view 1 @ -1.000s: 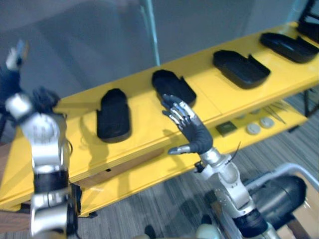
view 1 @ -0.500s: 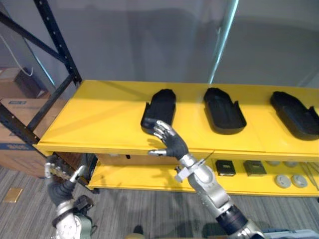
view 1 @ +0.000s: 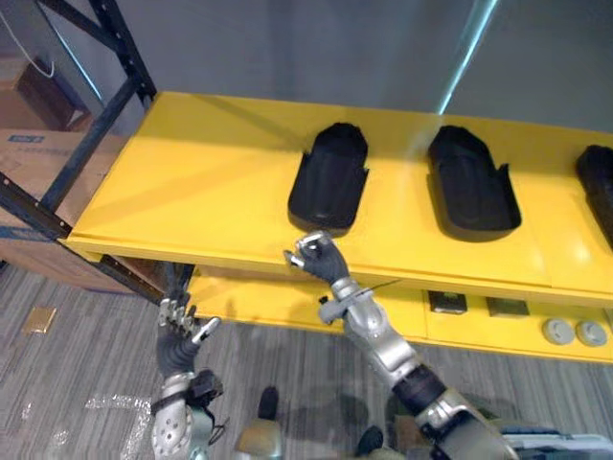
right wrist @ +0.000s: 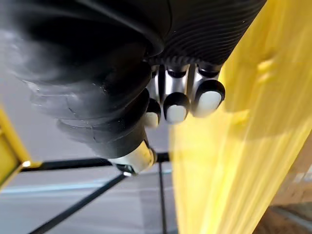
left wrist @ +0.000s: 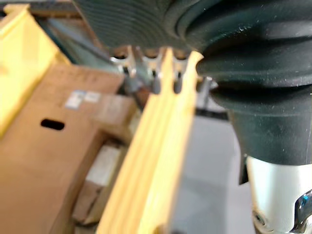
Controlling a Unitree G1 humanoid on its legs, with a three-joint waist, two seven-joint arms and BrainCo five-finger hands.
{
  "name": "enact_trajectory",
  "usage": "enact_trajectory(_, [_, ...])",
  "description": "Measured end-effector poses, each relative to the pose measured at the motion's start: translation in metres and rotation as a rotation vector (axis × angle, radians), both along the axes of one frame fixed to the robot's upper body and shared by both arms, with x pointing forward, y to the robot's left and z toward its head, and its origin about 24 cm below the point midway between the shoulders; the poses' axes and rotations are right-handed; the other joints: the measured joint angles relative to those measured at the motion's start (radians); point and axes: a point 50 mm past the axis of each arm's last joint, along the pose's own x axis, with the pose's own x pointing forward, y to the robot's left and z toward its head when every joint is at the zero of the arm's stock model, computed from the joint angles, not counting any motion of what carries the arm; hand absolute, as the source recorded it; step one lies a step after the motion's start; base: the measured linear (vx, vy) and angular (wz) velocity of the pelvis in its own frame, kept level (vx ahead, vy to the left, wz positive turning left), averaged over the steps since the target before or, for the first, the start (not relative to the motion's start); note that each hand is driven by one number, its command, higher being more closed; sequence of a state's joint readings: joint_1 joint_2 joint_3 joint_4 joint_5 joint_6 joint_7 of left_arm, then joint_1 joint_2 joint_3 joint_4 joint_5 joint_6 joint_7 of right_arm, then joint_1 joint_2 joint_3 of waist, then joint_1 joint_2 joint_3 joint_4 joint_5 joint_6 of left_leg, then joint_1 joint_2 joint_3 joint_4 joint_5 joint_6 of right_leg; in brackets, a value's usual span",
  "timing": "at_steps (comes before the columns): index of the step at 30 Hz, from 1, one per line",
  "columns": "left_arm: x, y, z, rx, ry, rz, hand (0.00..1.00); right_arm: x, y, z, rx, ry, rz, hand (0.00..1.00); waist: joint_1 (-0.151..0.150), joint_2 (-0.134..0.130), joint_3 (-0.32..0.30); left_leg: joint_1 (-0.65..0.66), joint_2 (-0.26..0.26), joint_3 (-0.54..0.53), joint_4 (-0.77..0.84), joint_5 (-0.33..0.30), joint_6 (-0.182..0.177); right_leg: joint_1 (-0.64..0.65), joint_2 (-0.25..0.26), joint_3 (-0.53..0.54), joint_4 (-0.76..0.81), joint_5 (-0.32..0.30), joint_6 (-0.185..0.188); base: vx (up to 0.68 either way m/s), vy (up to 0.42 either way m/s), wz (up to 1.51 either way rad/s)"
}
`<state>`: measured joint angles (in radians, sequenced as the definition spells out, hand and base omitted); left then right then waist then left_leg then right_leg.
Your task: Walk over and take plastic housings, then place them on the shelf
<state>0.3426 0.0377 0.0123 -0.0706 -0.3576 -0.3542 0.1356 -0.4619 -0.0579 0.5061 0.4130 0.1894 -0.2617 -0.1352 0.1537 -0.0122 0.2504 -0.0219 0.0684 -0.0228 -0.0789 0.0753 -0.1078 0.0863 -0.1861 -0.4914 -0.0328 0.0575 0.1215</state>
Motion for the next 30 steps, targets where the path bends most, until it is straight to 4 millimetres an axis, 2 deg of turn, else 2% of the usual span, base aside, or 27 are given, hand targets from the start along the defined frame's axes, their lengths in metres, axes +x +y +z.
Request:
enact_trajectory(6, [0.005, -0.01, 0.001, -0.04, -0.013, -0.041, 0.0, 0.02, -0.001, 0.018, -0.013, -0.046, -0.061, 1.0, 0.002, 0.012, 0.034, 0.0, -0.001, -0.001, 0.001, -0.001, 0.001, 0.001, -0.003, -0.002, 0.003, 0.0, 0.0, 0.0, 0.0, 0.0])
enact_trajectory(13, [0.01, -0.021, -0.003, -0.03, 0.002, -0.12, 0.0, 0.039, -0.017, 0.026, -0.011, -0.048, -0.163, 1.0, 0.01, 0.027, 0.058, -0.013, 0.009, -0.008, 0.021, -0.003, 0.002, 0.001, 0.002, -0.003, 0.004, 0.0, 0.0, -0.01, -0.007, 0.02])
enact_trajectory(19, [0.009, -0.02, -0.008, -0.029, 0.025, -0.116, 0.0, 0.045, -0.027, 0.028, -0.007, -0.053, -0.203, 1.0, 0.012, 0.042, 0.067, -0.015, 0.013, -0.008, 0.029, -0.004, 0.001, 0.003, 0.007, -0.003, 0.005, 0.0, 0.0, -0.02, -0.008, -0.01])
enact_trajectory(22, [0.009, -0.02, -0.007, -0.028, 0.017, -0.115, 0.0, 0.045, -0.03, 0.028, -0.014, -0.057, -0.2, 1.0, 0.024, 0.044, 0.068, -0.015, 0.02, -0.005, 0.036, -0.007, -0.001, 0.004, 0.013, -0.002, 0.005, -0.001, -0.001, -0.01, -0.012, -0.03])
enact_trajectory(25, [0.008, -0.02, -0.008, -0.028, 0.019, -0.112, 0.0, 0.044, -0.028, 0.031, 0.0, -0.074, -0.169, 1.0, 0.024, 0.044, 0.068, -0.014, 0.019, -0.003, 0.036, -0.008, -0.002, 0.003, 0.012, -0.001, 0.005, -0.001, -0.002, 0.0, 0.0, -0.01])
enact_trajectory(27, [0.008, -0.019, -0.008, -0.026, 0.02, -0.108, 0.0, 0.033, -0.021, 0.037, 0.04, -0.11, -0.119, 1.0, 0.021, 0.043, 0.068, -0.012, 0.02, 0.002, 0.035, -0.01, -0.002, 0.003, 0.013, 0.001, 0.004, -0.001, -0.002, 0.01, -0.002, -0.03])
enact_trajectory(28, [0.008, -0.018, -0.008, -0.025, 0.021, -0.105, 0.0, 0.027, -0.018, 0.039, 0.055, -0.128, -0.1, 0.0, 0.021, 0.042, 0.068, -0.011, 0.02, 0.003, 0.035, -0.011, -0.002, 0.003, 0.012, 0.002, 0.004, -0.001, -0.002, 0.02, -0.014, -0.06])
enact_trajectory(30, [0.005, -0.015, -0.009, -0.016, 0.029, -0.093, 0.0, 0.002, 0.001, 0.048, 0.097, -0.197, 0.02, 0.0, 0.013, 0.03, 0.074, 0.005, 0.022, 0.024, 0.03, -0.018, -0.002, 0.003, 0.011, 0.02, 0.005, -0.001, -0.002, 0.03, -0.003, -0.22])
